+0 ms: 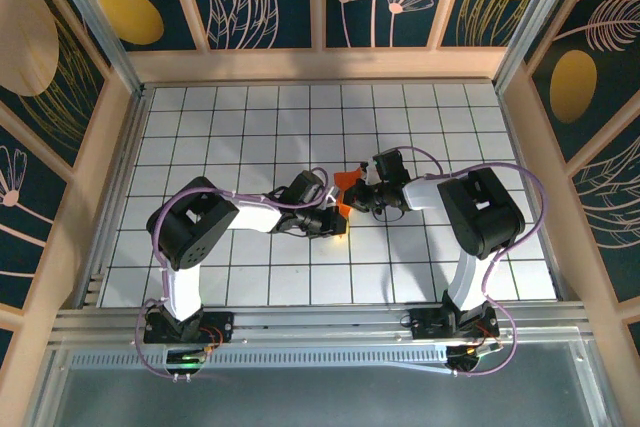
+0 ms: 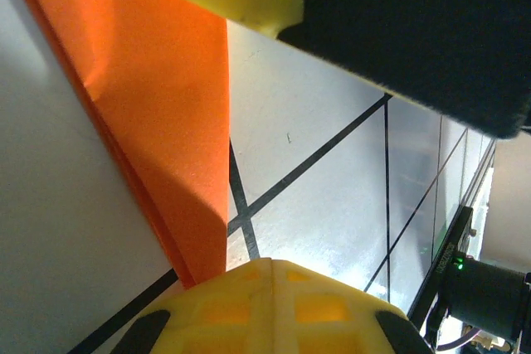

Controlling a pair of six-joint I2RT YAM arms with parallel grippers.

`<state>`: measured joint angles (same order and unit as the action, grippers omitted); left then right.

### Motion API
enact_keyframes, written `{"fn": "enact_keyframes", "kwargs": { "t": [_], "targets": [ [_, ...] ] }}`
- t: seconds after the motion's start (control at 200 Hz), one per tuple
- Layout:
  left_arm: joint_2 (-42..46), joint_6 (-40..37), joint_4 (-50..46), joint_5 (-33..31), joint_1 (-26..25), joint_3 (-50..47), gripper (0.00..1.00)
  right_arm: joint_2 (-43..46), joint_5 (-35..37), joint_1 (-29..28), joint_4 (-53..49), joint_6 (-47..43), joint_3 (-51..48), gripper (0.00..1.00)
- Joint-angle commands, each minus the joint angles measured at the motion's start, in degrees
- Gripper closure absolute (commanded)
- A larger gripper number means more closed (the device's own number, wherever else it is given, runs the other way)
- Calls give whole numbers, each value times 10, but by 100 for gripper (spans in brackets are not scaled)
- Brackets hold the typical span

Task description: Fold a paper plane with a square sheet of paper (fold left side to right side)

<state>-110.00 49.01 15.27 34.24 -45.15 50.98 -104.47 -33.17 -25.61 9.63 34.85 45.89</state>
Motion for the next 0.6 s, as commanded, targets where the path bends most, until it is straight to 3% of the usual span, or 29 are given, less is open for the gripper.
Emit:
{"fn": "enact_keyframes", "kwargs": {
  "t": [0.0,0.595],
  "targets": [
    [-10,7,8,6,-5,-9,94,-43,65,-3,-56,-16,-18,100],
    [5,-3,-17,-18,-12,-30,94,-46,71,-3,-59,-18,-17,100]
  ]
}}
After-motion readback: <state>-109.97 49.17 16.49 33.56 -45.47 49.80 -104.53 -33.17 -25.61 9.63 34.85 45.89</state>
